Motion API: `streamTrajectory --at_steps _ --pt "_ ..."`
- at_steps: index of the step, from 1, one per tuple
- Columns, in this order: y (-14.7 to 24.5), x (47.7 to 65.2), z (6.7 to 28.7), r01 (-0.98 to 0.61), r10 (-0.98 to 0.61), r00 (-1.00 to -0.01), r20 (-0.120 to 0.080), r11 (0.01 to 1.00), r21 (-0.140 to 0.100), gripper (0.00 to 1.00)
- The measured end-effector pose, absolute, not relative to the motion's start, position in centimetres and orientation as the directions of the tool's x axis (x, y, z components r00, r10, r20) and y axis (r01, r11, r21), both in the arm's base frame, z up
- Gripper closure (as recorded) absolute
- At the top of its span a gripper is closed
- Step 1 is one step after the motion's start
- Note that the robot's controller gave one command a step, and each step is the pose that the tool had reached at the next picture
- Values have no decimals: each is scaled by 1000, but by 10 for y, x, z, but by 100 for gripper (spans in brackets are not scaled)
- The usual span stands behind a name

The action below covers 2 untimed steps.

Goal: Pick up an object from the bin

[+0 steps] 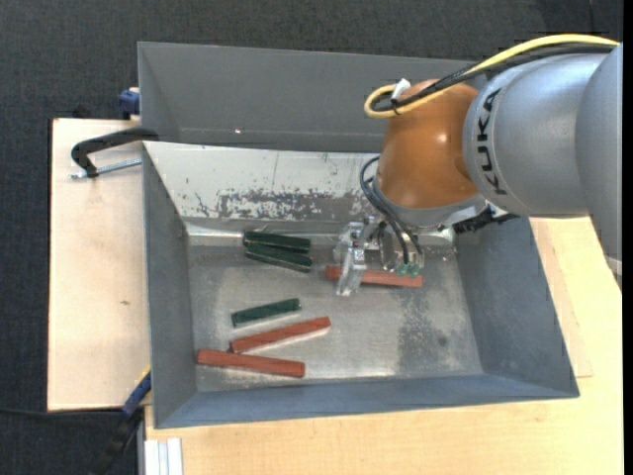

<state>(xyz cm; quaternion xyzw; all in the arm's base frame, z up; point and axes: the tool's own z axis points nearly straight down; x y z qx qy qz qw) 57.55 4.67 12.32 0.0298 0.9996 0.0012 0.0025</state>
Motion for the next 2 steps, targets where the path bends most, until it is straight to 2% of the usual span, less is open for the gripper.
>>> streamTrajectory --at_steps 2 --pt "47 576 144 59 59 -998 -7 998 3 100"
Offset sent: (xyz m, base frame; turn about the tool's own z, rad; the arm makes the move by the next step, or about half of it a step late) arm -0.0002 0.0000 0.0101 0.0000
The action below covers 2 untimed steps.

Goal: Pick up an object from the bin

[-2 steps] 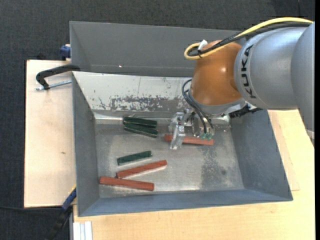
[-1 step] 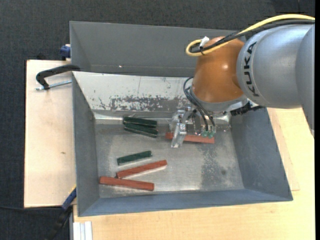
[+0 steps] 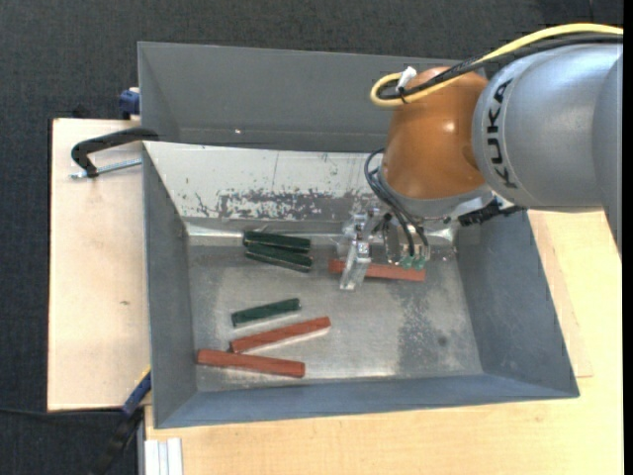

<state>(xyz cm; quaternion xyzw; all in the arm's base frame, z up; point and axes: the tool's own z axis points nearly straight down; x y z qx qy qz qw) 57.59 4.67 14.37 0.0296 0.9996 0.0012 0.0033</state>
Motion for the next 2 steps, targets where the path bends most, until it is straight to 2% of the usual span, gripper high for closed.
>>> streamTrajectory --at_steps 2 --pt "47 576 171 59 59 -998 -3 998 2 100"
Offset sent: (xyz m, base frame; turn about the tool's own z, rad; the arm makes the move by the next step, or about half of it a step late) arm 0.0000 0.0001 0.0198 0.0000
